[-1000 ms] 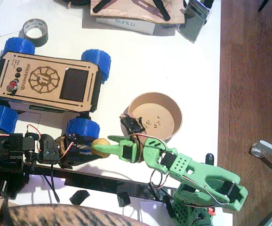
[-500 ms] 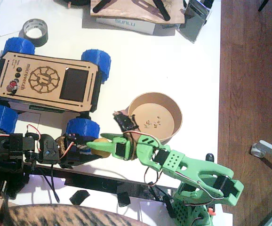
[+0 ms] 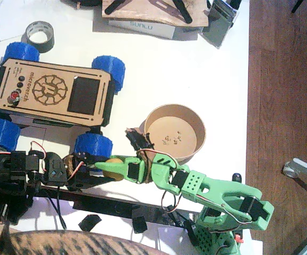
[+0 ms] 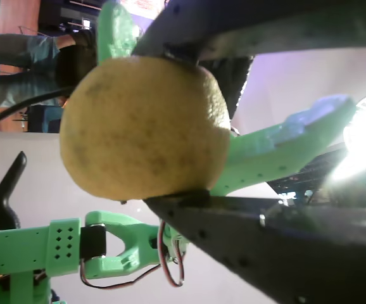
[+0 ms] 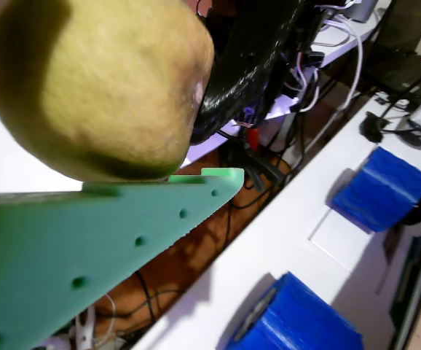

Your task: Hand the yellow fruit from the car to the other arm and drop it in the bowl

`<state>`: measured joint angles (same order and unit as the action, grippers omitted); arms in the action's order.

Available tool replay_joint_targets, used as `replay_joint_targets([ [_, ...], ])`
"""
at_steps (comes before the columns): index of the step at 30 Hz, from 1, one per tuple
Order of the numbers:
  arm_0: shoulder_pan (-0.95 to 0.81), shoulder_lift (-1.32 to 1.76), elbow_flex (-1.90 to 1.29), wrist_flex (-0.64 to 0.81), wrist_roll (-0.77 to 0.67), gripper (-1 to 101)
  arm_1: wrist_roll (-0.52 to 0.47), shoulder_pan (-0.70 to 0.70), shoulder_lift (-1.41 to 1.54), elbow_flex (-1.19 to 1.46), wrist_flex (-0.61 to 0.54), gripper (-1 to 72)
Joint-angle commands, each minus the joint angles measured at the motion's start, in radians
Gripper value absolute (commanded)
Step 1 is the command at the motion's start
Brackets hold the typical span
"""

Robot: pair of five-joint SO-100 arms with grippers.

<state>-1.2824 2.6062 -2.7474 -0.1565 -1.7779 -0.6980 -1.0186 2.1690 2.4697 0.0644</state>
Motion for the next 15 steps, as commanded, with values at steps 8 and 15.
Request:
replay_joint_targets([
  [8, 0.006, -0.005, 0.015, 0.038, -0.014, 0, 0.095, -0.067, -0.009, -0.072, 0.067, 33.3],
  [15, 0.006, -0.005, 0.015, 0.044, -0.014, 0, 0.005, -0.078, -0.005, -0.078, 0.114, 14.2],
])
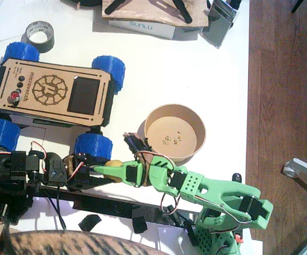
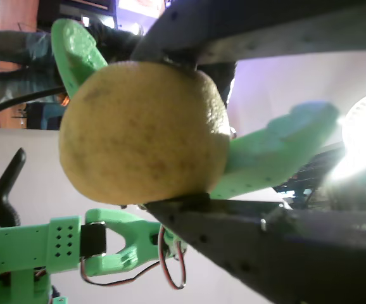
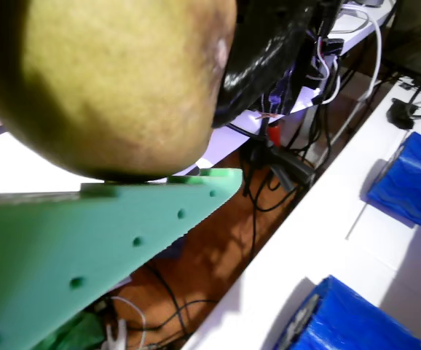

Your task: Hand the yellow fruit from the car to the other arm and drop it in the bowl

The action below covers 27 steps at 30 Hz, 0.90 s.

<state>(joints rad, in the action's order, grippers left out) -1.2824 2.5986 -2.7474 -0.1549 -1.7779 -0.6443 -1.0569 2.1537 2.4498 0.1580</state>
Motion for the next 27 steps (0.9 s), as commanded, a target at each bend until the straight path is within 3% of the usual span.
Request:
replay_joint_targets([
  [1, 0.006, 0.003, 0.015, 0.046, -0.014, 0, -0.051, -0.043, 0.012, -0.063, 0.031, 6.0],
  [2, 0.006, 0.003, 0.015, 0.049, -0.014, 0, -0.038, -0.044, 0.018, -0.066, 0.041, 0.1],
  [6, 0.006, 0.003, 0.015, 0.057, -0.012, 0, -0.008, -0.048, 0.028, -0.074, 0.061, 0.0],
  [27, 0.006, 0.0, 0.015, 0.057, -0.012, 0, -0.034, -0.02, 0.043, -0.074, 0.072, 0.0],
])
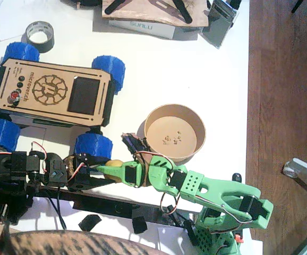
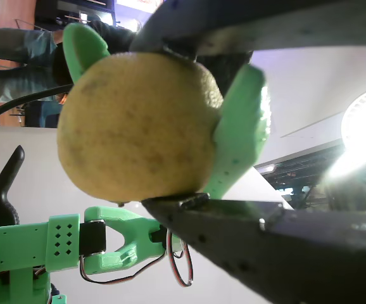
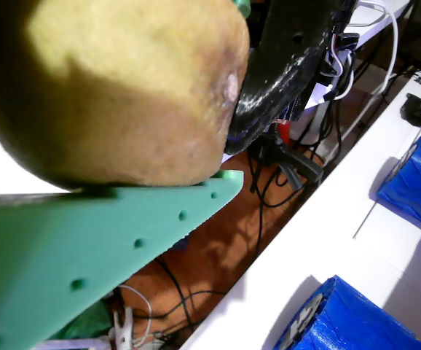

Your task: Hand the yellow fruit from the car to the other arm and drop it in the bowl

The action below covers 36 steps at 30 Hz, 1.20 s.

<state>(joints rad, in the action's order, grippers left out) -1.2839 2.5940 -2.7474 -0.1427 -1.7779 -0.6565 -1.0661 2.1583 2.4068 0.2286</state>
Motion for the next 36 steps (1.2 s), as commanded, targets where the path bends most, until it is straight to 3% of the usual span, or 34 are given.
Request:
replay_joint_targets([
  [1, 0.009, 0.005, 0.015, 0.044, -0.012, 1, -0.021, -0.011, 0.04, -0.031, 0.002, 0.0],
  [2, 0.009, 0.005, 0.015, 0.044, -0.008, 12, -0.021, -0.011, 0.041, -0.031, 0.002, 0.0],
  [4, 0.009, 0.005, 0.017, 0.043, -0.006, 44, -0.021, -0.012, 0.043, -0.028, 0.002, 0.0],
  [5, 0.011, 0.005, 0.017, 0.043, -0.005, 53, -0.021, -0.014, 0.044, -0.026, 0.002, 0.0],
  [8, 0.012, 0.006, 0.017, 0.043, -0.003, 64, -0.021, -0.014, 0.051, -0.021, 0.002, 0.0],
  [25, 0.014, 0.008, 0.017, 0.044, -0.002, 68, -0.043, 0.015, 0.126, -0.008, 0.043, 0.0],
  [36, 0.051, 0.037, 0.025, -0.012, 0.023, 68, -0.055, 0.305, 0.123, -0.067, 0.078, -0.1],
])
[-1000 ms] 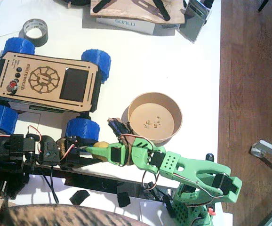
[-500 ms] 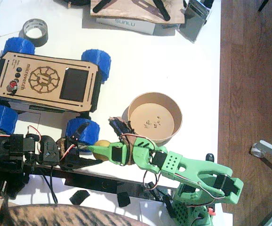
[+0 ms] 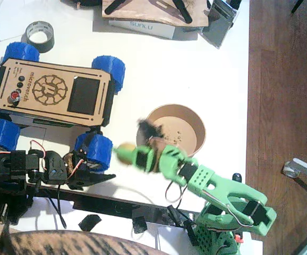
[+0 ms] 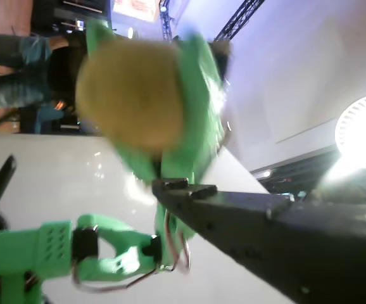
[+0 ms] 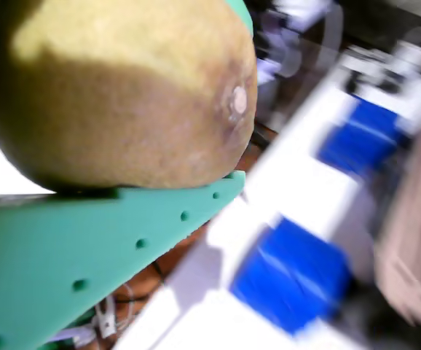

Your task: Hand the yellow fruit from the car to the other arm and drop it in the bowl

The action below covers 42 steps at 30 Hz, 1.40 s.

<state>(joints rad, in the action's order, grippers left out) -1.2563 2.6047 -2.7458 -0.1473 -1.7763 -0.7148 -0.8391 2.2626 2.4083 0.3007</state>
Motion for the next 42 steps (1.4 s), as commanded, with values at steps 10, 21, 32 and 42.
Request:
replay_joint_targets([
  [10, 0.149, 0.152, 0.051, 0.049, 0.41, 56, 0.394, 0.252, -0.287, -0.433, 0.192, -0.1],
  [21, 0.591, 0.109, 0.549, -0.927, 0.904, 30, 0.831, 0.417, -0.738, -0.862, 0.508, -0.1],
  [32, 1.054, -0.064, 0.499, -1.193, 1.405, 0, 0.994, 0.584, -0.971, -1.091, 0.721, -0.1],
  [42, 1.075, 0.043, -0.092, -0.907, 1.424, 1, 1.069, 0.637, -1.049, -1.163, 0.882, -0.1],
])
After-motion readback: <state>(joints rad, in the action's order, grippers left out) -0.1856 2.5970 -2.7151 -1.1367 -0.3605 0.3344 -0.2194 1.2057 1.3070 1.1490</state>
